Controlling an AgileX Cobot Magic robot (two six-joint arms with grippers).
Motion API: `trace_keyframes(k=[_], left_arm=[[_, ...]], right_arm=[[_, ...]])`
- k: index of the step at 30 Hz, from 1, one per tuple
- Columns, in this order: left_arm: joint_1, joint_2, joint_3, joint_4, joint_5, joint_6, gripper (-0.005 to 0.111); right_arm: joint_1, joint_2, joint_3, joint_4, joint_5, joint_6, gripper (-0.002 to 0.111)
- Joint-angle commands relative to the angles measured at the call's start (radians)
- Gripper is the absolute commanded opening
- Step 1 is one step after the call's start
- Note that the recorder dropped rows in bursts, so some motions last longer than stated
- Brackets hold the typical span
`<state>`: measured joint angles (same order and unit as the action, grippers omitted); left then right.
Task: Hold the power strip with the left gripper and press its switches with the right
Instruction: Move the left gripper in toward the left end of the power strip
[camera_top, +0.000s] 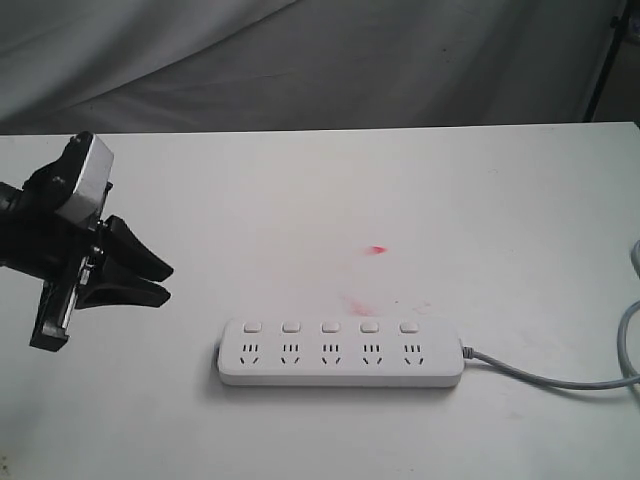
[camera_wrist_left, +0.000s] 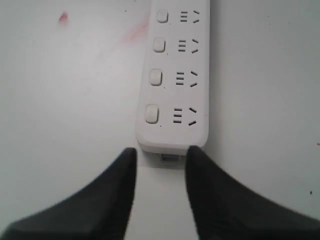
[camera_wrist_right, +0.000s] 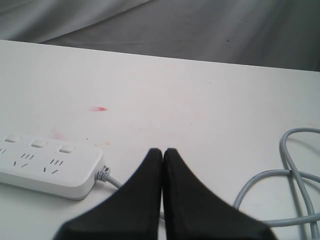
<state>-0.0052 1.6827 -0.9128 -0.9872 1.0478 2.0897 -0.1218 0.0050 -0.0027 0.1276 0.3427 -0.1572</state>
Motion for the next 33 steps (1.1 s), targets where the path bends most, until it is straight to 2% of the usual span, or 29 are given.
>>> trace_keyframes(k=[1,2,3,5,20,28,33], left_arm=[[-0.005,-0.002,-0.006,-0.059,-0.005,0.004,0.074],[-0.005,-0.002,-0.006,-0.072,-0.001,0.004,0.088],[-0.005,-0.002,-0.006,-0.079,-0.001,0.004,0.095],[-0.005,-0.002,-0.006,-0.08,0.005,0.004,0.102],[-0.005,0.042,-0.004,-0.08,0.005,0.004,0.102],[-0.005,0.142,-0.006,-0.185,0.005,0.004,0.102],[-0.007,0.17,-0.008,-0.19,0.031,0.004,0.102]], right_arm=[[-0.008,-0.005,0.003,0.002,-0.001,-0.002,0.0],[-0.008,-0.005,0.003,0.002,-0.001,-0.002,0.0],[-0.008,-0.005,0.003,0.002,-0.001,-0.002,0.0],[-0.008,-0.005,0.003,0.002,-0.001,-0.002,0.0],[-0.008,-0.005,0.003,0.002,-0.001,-0.002,0.0],[-0.008,-0.005,0.003,0.002,-0.001,-0.002,0.0],[-0.008,-0.005,0.003,0.002,-0.001,-0.002,0.0]])
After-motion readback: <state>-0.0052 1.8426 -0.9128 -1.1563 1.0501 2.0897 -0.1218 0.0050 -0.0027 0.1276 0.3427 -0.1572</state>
